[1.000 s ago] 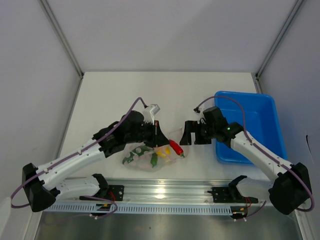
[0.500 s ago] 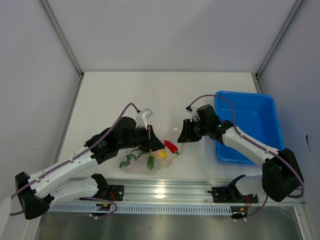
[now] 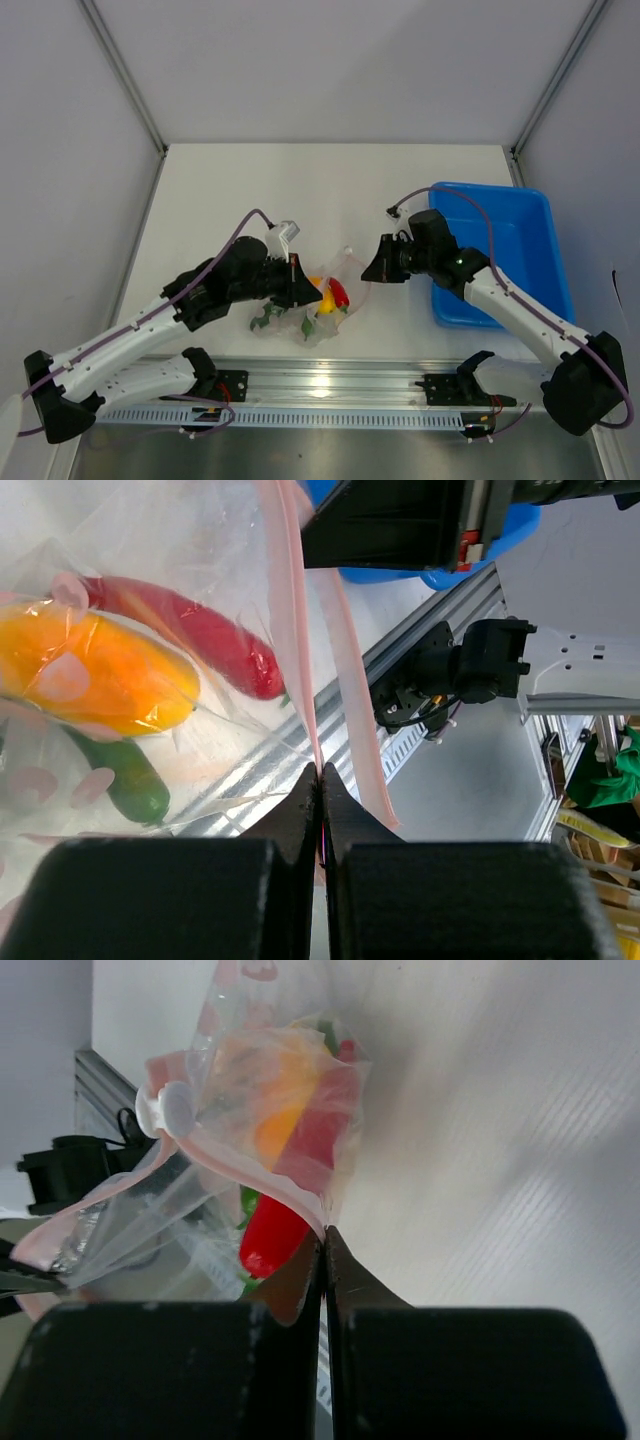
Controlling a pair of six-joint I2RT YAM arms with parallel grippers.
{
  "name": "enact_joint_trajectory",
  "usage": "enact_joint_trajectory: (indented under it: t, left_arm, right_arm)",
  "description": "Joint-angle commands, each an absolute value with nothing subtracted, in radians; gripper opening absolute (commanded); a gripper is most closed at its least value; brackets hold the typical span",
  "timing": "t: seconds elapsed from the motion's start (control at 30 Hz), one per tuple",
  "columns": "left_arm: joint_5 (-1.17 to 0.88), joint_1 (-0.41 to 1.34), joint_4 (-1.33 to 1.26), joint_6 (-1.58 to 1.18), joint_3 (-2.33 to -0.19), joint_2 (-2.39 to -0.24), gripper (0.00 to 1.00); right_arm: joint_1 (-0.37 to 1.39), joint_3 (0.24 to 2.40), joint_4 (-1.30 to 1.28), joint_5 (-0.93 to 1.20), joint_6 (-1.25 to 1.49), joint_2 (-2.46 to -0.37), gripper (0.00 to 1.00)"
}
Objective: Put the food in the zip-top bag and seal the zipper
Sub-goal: Adjust the zipper food storage bag at the center of the board.
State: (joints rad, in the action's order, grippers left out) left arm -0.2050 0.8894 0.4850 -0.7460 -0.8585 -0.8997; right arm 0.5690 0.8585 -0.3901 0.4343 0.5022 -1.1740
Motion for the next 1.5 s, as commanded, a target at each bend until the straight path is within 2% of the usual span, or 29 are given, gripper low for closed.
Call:
enact_joint_trajectory:
  t: [0.0,0.27,0.57,0.83,1.17,1.27,1.3,1.33,1.37,1.47]
  left_arm:
    - [-0.230,0.888,0.480,-0.707,-0.899,-0.882,0.01]
    - [-0.290,0.903,0.417,-0.664,-0.903,-0.917,0.01]
    - [-0.314,0.965,0.416,-0.611,-1.028,-0.989,0.01]
    - [-0.313,1.008,0.429,-0.594,-1.086,-0.991,0.01]
    - [-0.318,1.012,0.439,-0.595,-1.132,-1.032,0.01]
    - [-0.327,1.017,0.440,-0.589,-1.160,-1.063,0.16]
    - [-0.327,1.020,0.442,-0.575,-1.170,-1.071,0.27]
    - [-0.319,1.029,0.443,-0.571,-1.177,-1.087,0.33]
    - [-0.311,1.034,0.454,-0.568,-1.196,-1.094,0.48]
    - [-0.276,1.054,0.460,-0.552,-1.207,-1.111,0.64]
  right_arm:
    - [0.575,0.887,-0.429,0.422,0.616,-1.100,0.00]
    - [0.600,0.920,-0.532,0.385,0.816,-0.927,0.00]
    - [0.652,0.948,-0.434,0.362,1.073,-0.882,0.00]
    - [0.670,1.023,-0.437,0.307,1.111,-0.848,0.00]
    - [0.673,1.016,-0.449,0.264,1.140,-0.807,0.00]
    - [0.675,1.005,-0.446,0.246,1.146,-0.799,0.00]
    - [0.676,1.005,-0.448,0.238,1.144,-0.799,0.00]
    - [0.678,1.005,-0.449,0.232,1.144,-0.799,0.00]
    - [0.678,1.005,-0.452,0.221,1.143,-0.799,0.00]
    - [0.681,1.002,-0.456,0.209,1.146,-0.802,0.00]
